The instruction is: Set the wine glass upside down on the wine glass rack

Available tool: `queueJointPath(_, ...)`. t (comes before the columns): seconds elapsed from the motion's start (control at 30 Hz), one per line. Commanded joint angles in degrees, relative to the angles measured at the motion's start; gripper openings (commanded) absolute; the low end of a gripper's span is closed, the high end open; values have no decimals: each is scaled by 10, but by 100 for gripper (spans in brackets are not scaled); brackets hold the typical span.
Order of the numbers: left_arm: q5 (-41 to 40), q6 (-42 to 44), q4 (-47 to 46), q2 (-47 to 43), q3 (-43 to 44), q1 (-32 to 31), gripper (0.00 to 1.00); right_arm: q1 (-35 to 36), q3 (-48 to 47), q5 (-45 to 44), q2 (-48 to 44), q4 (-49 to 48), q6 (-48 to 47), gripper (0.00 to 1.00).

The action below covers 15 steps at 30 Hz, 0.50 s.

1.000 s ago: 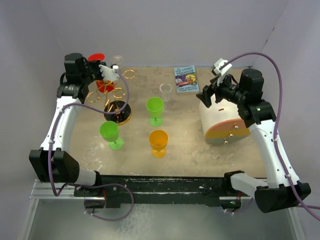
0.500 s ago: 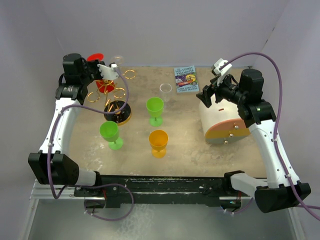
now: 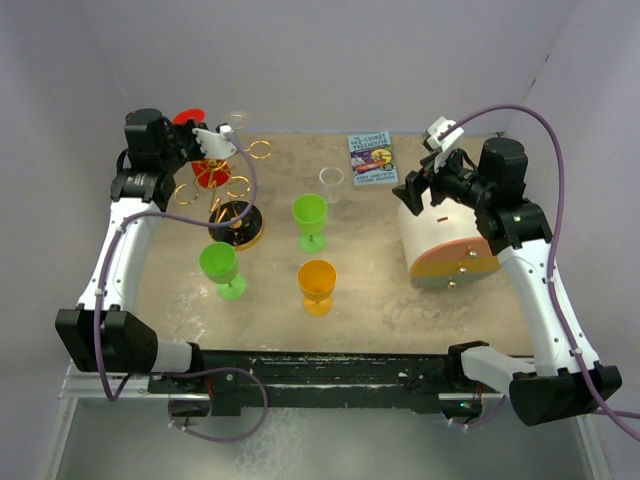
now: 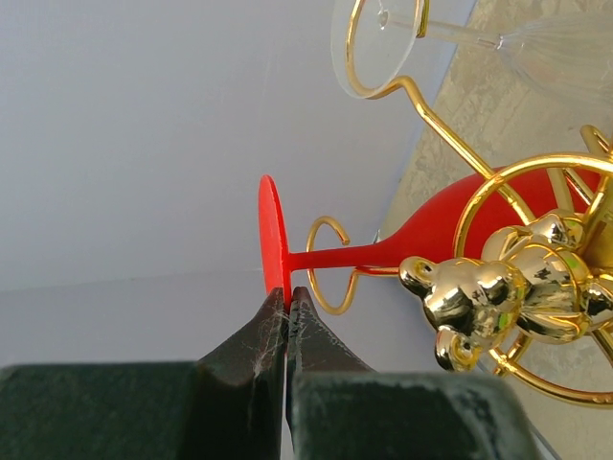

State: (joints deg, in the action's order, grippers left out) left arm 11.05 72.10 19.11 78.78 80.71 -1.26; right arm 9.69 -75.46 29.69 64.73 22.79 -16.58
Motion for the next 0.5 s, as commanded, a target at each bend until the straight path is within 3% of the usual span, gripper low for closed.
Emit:
queueJointPath(0.0, -13, -41, -13, 5, 13, -1, 0, -2, 1, 12, -6, -16, -7, 89)
queueJointPath(0.47, -17, -77, -11, 23, 17, -1, 4, -3, 2, 11, -6, -16, -9, 89)
